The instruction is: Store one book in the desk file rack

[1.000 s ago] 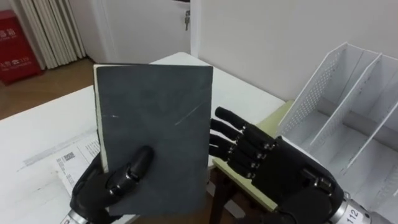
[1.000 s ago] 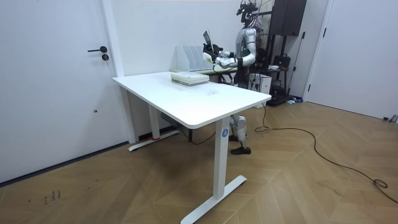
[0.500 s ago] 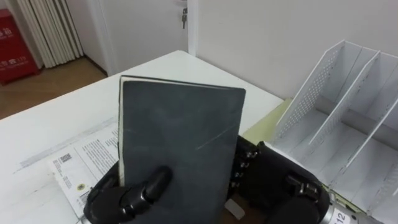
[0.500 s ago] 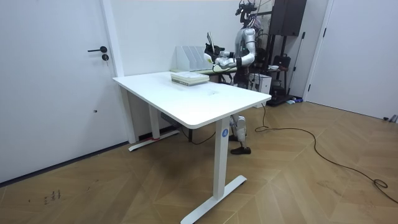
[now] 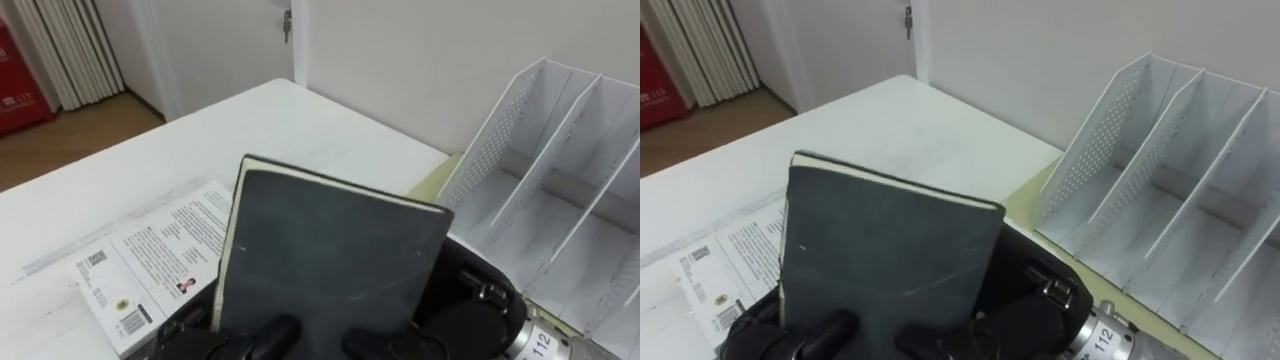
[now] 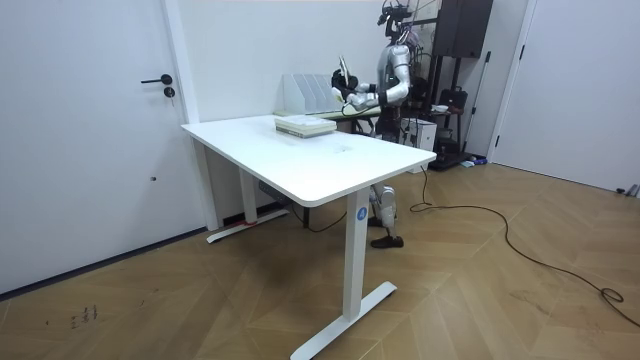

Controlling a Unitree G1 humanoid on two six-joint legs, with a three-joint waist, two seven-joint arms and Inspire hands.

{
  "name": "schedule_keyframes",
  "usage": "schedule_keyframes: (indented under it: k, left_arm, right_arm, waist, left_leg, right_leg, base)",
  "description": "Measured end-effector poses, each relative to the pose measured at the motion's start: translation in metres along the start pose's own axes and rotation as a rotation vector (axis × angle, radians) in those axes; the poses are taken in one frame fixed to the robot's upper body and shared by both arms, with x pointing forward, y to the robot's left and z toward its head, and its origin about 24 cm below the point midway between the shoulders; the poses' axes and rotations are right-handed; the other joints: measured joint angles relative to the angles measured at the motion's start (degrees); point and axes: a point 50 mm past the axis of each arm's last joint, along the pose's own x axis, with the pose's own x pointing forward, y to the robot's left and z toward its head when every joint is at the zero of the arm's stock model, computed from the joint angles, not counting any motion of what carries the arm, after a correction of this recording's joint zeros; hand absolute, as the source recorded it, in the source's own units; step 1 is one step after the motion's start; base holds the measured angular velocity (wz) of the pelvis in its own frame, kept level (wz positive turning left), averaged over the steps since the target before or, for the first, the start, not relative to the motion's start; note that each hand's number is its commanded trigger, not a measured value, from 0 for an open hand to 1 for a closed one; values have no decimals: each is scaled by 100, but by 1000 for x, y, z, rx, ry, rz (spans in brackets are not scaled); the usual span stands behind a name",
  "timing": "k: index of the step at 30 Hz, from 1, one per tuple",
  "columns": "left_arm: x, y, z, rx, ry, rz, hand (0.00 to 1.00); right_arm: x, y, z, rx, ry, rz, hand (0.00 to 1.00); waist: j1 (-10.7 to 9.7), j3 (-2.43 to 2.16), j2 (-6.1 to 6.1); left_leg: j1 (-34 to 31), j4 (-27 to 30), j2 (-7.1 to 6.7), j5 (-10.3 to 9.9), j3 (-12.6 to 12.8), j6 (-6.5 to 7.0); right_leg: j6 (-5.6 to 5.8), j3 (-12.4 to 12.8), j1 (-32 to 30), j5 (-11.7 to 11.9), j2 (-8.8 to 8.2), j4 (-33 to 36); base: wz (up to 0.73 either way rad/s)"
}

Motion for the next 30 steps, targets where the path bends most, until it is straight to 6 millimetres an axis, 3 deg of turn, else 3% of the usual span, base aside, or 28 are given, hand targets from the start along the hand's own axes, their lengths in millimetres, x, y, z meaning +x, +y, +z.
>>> schedule_keyframes:
  k: [16,17,18,25,30]
  left_arm:
    - [0,1,-1,18,19,-8,100]
    - [0,1,-1,19,21,-5,84]
    - [0,1,-1,19,21,-5,2]
    - [-6,11,-5,20,39,76,0]
    - [-20,24,-5,32,54,208,0]
  right_arm:
    - [1,5,-3,40,8,56,100]
    - [1,4,-3,39,11,55,100]
    - [0,4,-3,39,12,54,100]
    - [-5,0,-8,51,46,17,100]
    - [-11,-6,-3,21,63,-3,100]
  waist:
    - [6,5,-36]
    - [6,6,-37]
    - [6,6,-37]
    - [8,34,-105]
    - [-12,21,-130]
  left_leg:
    - [-62,14,7,0,-11,-1]
    - [-55,14,6,0,-13,0]
    - [-53,14,6,0,-13,0]
    - [-21,11,2,0,4,0]
    - [-32,15,7,0,2,0]
  right_leg:
    - [-6,-6,-43,-2,0,-9]
    - [-6,-6,-34,-2,0,-10]
    - [-6,-6,-32,-2,0,-11]
    - [-5,-8,-10,-4,0,-8]
    - [-6,-22,-7,-3,1,-6]
  base:
    - [0]
    - [0]
    - [0]
    - [0]
    - [0]
